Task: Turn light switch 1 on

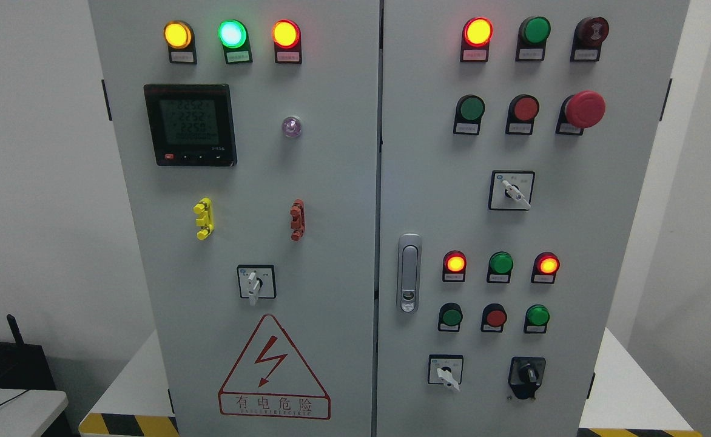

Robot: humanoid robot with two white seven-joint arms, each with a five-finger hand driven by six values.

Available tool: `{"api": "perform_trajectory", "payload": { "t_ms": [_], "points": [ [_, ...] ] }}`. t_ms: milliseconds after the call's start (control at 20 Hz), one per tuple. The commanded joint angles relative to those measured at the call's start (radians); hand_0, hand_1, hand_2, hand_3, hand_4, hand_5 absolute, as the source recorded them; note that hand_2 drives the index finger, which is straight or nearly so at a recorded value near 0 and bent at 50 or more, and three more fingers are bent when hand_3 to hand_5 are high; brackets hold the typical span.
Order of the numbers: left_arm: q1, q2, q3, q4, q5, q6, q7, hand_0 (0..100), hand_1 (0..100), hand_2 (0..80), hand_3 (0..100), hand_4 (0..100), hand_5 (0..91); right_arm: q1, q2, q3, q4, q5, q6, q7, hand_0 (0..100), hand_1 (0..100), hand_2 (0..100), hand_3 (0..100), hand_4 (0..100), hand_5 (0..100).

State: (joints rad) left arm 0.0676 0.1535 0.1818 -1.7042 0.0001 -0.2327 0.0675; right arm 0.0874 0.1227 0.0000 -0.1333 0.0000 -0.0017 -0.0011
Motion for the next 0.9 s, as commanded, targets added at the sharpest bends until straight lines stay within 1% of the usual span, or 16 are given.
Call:
{"api": "perform_trajectory", "payload": {
  "t_ms": [0,200,250,350,400,450,550,650,800,850],
  "points": [
    [-0.028,0.006,-0.2,-0.103,0.018,0.026,0.073,23,39,40.8,70,81,75.0,0.0,0.0,0.02,0.0,-0.026,0.0,0.0,12,39,0,0,0,0],
    [-0.048,0.008,-0.268,-0.109,-0.003,0.062,0.155,22,41,41.5,71,82,75.4,0.0,0.0,0.018,0.0,-0.026,0.0,0.0,12,39,0,0,0,0],
    [-0.055,0.008,-0.281,-0.109,-0.009,0.07,0.167,22,42,41.6,71,82,75.6,0.0,0.0,0.02,0.0,-0.026,0.0,0.0,12,39,0,0,0,0],
    [-0.069,0.008,-0.315,-0.109,-0.015,0.093,0.173,23,42,41.8,71,82,76.1,0.0,0.0,0.02,0.0,-0.026,0.0,0.0,12,39,0,0,0,0],
    [-0.083,0.006,-0.332,-0.109,-0.017,0.107,0.187,23,43,41.8,71,82,76.3,0.0,0.0,0.02,0.0,-0.026,0.0,0.0,12,39,0,0,0,0],
    [-0.101,0.006,-0.352,-0.109,-0.019,0.119,0.215,23,43,41.9,71,82,76.3,0.0,0.0,0.02,0.0,-0.026,0.0,0.0,12,39,0,0,0,0],
    [-0.135,-0.003,-0.383,-0.109,-0.054,0.157,0.265,23,43,41.9,70,82,76.0,0.0,0.0,0.02,0.001,-0.026,0.0,0.0,12,39,0,0,0,0],
    [-0.158,-0.015,-0.386,-0.106,-0.103,0.191,0.278,23,44,42.1,70,82,75.7,0.0,0.0,0.02,0.0,-0.026,0.0,0.0,12,39,0,0,0,0],
    [-0.177,-0.054,-0.403,-0.106,-0.124,0.22,0.282,23,46,42.3,70,82,75.6,0.0,0.0,0.02,0.0,-0.026,0.0,0.0,12,39,0,0,0,0],
    [-0.181,-0.057,-0.413,-0.106,-0.147,0.231,0.301,23,46,42.3,70,82,75.5,0.0,0.0,0.02,0.0,-0.026,0.0,0.0,12,39,0,0,0,0]
  ]
}}
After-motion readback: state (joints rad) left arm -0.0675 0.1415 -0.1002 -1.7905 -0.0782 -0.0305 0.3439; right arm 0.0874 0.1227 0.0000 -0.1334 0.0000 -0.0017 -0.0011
